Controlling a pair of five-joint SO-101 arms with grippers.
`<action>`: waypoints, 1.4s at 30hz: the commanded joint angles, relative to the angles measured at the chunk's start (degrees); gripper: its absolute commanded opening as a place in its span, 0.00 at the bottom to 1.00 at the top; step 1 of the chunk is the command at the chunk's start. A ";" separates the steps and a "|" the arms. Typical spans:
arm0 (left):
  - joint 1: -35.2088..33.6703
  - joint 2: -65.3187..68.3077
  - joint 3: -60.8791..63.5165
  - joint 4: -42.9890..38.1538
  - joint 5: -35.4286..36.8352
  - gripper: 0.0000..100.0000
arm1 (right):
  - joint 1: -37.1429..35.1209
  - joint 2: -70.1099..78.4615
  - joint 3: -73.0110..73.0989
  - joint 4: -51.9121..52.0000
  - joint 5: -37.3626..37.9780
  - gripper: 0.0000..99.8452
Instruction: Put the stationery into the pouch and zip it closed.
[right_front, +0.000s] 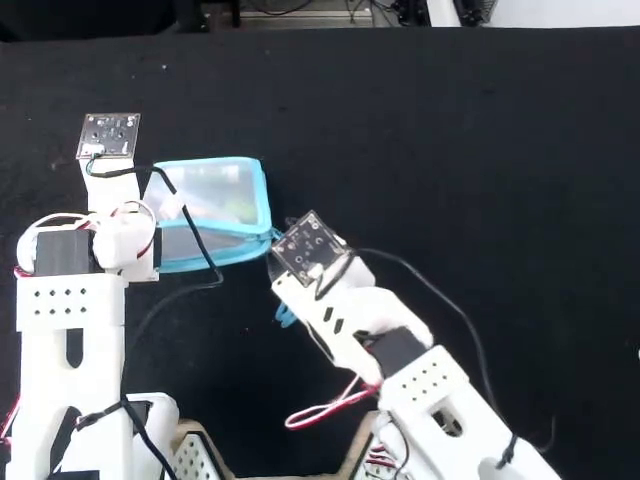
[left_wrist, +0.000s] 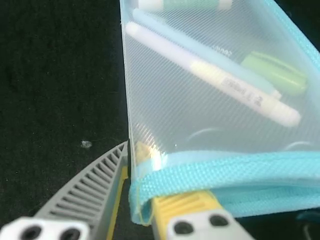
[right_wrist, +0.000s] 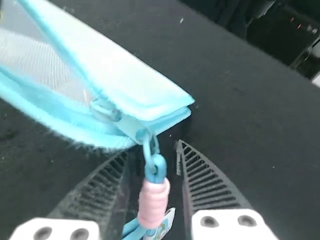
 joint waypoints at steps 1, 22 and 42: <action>-0.22 0.44 0.84 0.09 0.53 0.03 | 1.14 3.12 -4.70 -1.67 0.62 0.12; -0.22 0.44 0.84 0.09 0.53 0.03 | 0.97 -7.16 -1.89 2.81 0.53 0.12; -0.22 0.44 1.01 0.09 0.53 0.03 | 1.32 0.40 -3.21 -1.85 0.53 0.01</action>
